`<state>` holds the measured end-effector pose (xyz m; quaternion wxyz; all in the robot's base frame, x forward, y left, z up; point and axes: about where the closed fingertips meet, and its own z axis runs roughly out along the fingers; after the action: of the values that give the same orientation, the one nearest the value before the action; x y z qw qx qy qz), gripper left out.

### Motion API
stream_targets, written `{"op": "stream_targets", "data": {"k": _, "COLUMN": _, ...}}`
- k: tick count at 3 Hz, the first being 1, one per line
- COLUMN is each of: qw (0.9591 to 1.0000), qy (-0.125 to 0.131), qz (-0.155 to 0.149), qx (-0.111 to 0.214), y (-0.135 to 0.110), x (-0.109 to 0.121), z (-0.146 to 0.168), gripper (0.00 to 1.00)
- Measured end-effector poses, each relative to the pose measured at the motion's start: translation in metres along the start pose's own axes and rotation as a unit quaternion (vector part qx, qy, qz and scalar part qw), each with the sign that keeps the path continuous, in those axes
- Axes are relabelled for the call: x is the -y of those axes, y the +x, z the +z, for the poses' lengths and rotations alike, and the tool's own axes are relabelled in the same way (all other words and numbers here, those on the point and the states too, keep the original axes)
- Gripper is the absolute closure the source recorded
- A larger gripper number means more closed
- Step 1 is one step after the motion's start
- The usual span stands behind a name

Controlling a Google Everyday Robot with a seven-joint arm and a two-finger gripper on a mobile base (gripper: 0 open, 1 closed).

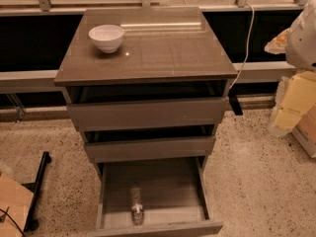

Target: Pick water bottle from bottom drawer and place on counter

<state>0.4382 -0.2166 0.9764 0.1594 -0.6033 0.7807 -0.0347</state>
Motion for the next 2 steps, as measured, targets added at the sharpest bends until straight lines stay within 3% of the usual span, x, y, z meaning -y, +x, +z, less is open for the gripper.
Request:
{"op": "stream_targets", "data": {"k": 1, "qw": 1.0000, "qy": 0.000, "qz": 0.000, "qx": 0.000, "y": 0.000, "x": 0.000, "z": 0.000, "gripper": 0.00}}
{"op": "stream_targets", "data": {"k": 2, "qw": 0.9981, "qy": 0.001, "qz": 0.056, "qx": 0.024, "y": -0.003, "x": 0.006, "z": 0.012, "gripper": 0.00}}
